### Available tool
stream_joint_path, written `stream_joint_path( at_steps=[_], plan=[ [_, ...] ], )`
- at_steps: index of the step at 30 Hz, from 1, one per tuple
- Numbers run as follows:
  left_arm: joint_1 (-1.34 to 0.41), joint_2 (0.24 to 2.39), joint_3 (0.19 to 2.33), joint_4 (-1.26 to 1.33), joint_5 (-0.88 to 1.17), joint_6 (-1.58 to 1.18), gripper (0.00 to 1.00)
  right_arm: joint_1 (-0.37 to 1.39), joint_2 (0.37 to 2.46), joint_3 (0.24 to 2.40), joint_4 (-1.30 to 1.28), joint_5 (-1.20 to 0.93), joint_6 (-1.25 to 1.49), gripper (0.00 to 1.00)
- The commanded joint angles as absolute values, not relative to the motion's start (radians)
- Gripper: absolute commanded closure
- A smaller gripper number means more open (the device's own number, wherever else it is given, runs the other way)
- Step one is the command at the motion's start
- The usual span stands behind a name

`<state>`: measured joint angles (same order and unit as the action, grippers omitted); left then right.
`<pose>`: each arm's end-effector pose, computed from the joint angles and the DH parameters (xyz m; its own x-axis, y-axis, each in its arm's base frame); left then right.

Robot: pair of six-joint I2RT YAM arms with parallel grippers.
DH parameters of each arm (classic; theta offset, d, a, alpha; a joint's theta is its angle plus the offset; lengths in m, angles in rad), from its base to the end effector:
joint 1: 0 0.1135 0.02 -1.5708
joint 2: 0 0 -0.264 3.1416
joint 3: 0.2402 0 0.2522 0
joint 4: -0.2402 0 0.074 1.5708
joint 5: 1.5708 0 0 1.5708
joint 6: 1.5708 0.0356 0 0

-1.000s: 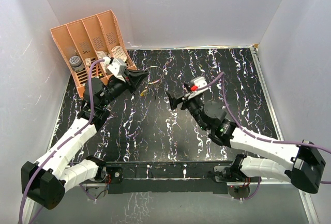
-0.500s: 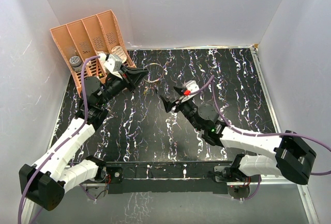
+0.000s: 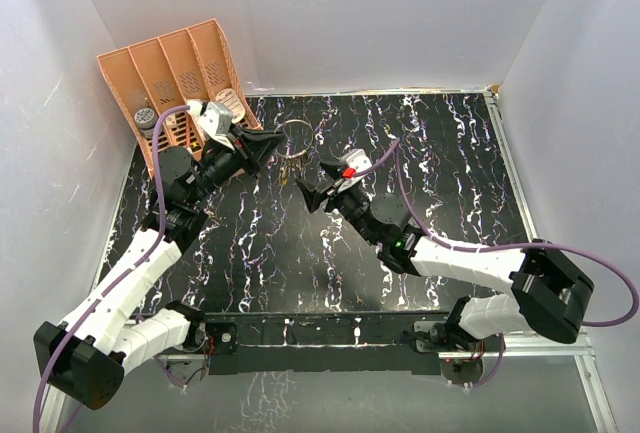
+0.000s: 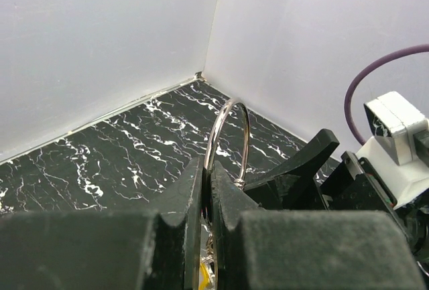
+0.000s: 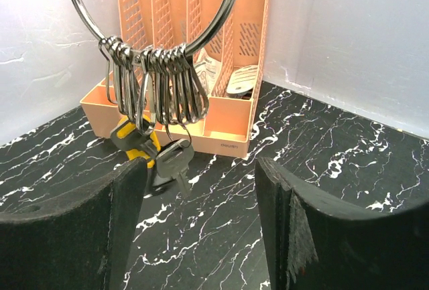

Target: Remove the keys from the keyring

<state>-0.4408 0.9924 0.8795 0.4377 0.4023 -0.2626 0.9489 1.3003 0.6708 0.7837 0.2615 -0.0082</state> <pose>0.1994 -0.1095 0.4006 0.0897 -0.3064 -0.9477 0.7782 0.6154 -0.1253 0.1764 0.2303 0.2888 0.0947 0.1185 -0.9884 -0.6356 0.7714 0.0316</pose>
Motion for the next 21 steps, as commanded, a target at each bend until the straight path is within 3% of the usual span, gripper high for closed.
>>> stream_joint_path(
  at_steps=[1, 13, 21],
  plan=[
    [-0.443, 0.954, 0.935, 0.457, 0.396, -0.278, 1.00, 0.952, 1.311, 0.725, 0.859, 0.257, 0.001, 0.38],
    [-0.444, 0.928, 0.923, 0.460, 0.401, -0.296, 1.00, 0.953, 1.380, 0.769, 0.894, 0.296, -0.048, 0.47],
    [-0.443, 0.920, 0.911, 0.477, 0.400, -0.313, 1.00, 0.952, 1.391, 0.783, 0.905, 0.308, -0.080, 0.47]
  ],
)
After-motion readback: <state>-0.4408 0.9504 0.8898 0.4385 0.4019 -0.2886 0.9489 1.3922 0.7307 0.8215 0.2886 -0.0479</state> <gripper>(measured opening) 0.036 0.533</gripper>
